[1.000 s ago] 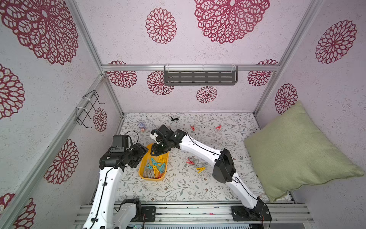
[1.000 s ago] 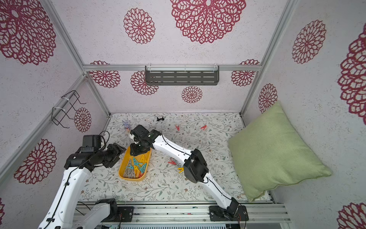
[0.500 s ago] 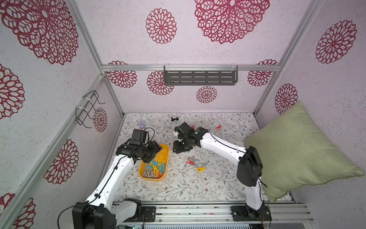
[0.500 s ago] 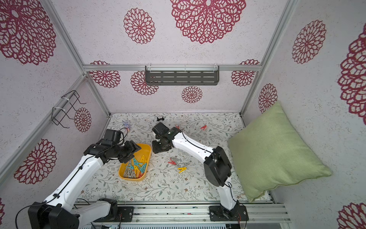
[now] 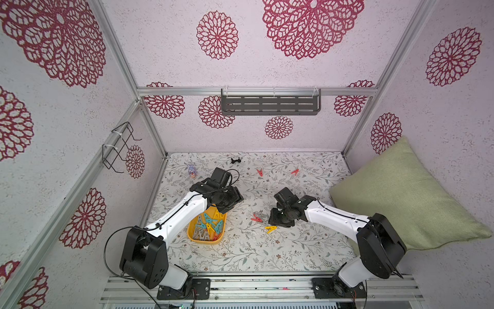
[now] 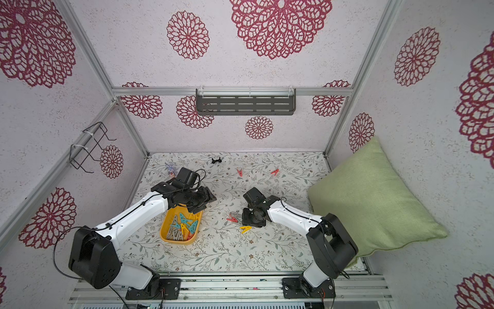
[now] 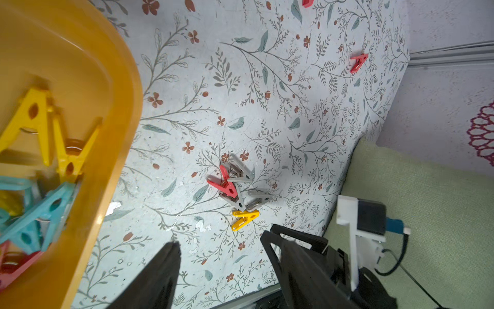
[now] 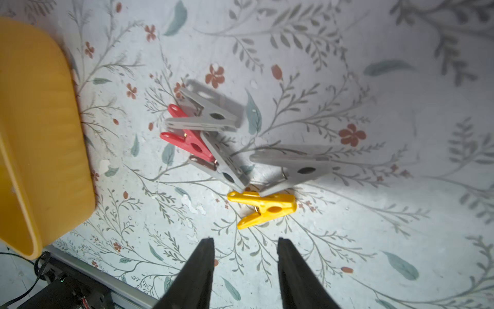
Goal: Put the clothespins into the storage box
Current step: Pick up the clothespin from the center of the board.
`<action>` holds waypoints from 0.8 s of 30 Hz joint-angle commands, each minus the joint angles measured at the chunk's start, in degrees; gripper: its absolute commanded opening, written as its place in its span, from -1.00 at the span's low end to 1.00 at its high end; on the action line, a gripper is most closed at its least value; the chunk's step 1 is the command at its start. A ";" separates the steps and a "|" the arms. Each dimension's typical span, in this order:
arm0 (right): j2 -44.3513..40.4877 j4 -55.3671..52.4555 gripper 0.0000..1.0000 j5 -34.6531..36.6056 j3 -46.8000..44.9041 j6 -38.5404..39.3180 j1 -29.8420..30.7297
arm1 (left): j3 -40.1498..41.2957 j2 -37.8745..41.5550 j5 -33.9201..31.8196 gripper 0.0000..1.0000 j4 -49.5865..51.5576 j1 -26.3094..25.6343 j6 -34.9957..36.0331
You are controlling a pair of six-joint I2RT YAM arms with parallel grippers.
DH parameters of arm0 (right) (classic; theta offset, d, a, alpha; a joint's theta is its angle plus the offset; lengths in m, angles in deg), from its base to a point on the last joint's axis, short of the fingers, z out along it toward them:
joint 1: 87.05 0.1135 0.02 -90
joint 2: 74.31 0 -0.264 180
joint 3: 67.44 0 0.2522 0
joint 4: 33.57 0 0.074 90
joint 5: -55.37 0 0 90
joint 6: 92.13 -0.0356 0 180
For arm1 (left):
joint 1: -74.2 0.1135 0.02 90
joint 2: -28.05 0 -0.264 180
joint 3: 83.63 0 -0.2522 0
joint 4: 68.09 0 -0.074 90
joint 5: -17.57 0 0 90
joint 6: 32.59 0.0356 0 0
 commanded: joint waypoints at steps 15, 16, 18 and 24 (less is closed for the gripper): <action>1.98 6.20 -0.11 -2.09 -2.99 -4.78 1.48 | 1.33 1.10 -1.51 0.33 -2.27 -1.87 -1.88; 2.50 5.68 -0.11 -1.55 -2.51 -4.43 1.73 | 1.84 1.55 -1.59 0.33 -2.52 -1.93 -2.09; 3.44 4.67 -0.14 -0.59 -1.82 -3.81 2.18 | 2.56 2.27 -1.76 0.33 -2.68 -1.96 -2.39; 5.97 4.14 -0.14 0.98 -0.42 -3.26 3.40 | 3.66 3.49 -2.30 0.33 -2.86 -1.96 -2.92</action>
